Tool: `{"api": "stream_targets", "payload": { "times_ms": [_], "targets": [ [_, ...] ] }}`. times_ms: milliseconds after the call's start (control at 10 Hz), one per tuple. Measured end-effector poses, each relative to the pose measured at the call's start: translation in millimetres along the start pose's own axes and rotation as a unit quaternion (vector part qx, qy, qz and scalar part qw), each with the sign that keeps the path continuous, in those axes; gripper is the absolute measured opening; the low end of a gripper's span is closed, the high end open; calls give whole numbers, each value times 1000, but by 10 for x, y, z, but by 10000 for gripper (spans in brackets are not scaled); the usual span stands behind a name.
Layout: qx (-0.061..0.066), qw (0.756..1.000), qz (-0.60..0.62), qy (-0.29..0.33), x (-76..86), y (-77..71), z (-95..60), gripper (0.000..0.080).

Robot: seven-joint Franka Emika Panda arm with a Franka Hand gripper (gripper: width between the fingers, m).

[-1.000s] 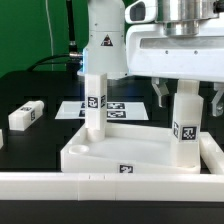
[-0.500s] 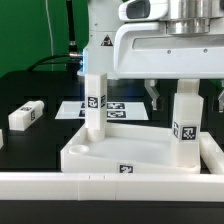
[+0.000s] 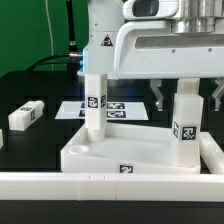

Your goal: Assemble desk

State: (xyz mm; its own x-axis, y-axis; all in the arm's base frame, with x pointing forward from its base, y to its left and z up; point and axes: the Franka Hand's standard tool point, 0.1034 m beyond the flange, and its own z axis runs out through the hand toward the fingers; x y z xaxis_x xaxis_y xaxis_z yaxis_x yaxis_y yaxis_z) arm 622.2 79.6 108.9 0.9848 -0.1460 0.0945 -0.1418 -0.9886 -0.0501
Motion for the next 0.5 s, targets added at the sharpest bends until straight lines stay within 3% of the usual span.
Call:
{"api": "stream_targets", "payload": {
  "times_ms": [100, 200, 500],
  "targets": [
    [0, 1000, 0, 0, -1, 2, 1, 371],
    [0, 1000, 4, 0, 0, 3, 0, 287],
    [0, 999, 49, 0, 2, 5, -1, 287]
  ]
}}
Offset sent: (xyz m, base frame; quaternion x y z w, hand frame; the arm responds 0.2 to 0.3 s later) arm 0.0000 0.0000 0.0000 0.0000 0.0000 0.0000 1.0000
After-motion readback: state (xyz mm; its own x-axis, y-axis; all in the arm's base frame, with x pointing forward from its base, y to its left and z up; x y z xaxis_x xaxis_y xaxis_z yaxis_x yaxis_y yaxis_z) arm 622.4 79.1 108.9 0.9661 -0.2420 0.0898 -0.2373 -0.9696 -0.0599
